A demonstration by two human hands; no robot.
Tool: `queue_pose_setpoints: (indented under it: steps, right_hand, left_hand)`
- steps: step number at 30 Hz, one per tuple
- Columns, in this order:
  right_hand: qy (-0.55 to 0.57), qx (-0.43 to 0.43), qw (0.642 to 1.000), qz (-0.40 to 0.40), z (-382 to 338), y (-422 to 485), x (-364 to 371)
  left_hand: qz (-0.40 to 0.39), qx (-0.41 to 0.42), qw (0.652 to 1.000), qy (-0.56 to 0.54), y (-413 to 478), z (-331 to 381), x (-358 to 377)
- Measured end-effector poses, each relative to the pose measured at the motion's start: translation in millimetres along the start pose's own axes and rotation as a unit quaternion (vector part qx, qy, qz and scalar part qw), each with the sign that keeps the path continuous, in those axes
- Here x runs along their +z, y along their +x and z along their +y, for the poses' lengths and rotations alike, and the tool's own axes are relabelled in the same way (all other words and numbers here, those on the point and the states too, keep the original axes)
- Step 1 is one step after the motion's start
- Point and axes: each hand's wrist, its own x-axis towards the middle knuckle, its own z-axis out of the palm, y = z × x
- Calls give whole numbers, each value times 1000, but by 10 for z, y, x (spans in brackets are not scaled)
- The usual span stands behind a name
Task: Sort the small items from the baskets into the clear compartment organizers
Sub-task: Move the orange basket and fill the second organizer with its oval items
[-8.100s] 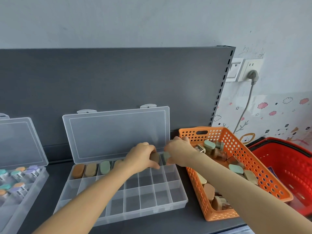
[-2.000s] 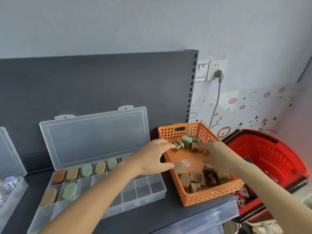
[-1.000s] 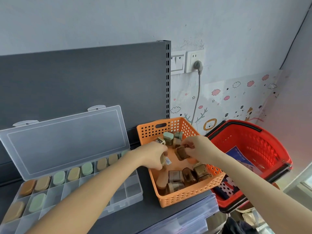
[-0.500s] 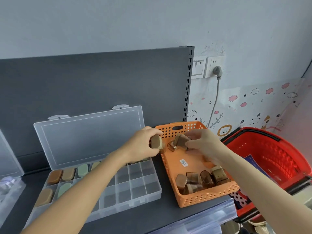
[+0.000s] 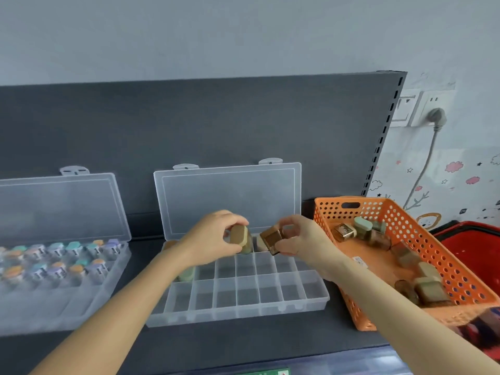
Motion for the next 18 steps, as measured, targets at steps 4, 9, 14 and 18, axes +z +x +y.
queue_pose_setpoints:
  steps: [4,9,14,18]
  right_hand:
    - [-24,-32,999,-14,-56,46,324]
    - [-55,-30,998,-11,-136,137,627]
    - [-74,-37,996,-12,-189,158,804]
    - [-79,-40,996,-22,-196,138,837]
  left_hand:
    - [1,-33,999,2,-247,-310,-147]
    - [-15,-65,997,28,-474,-628,-250]
    - [-24,-67,997,25,-506,-722,-227]
    - [-61,-56,996,41,-445,-733,-156]
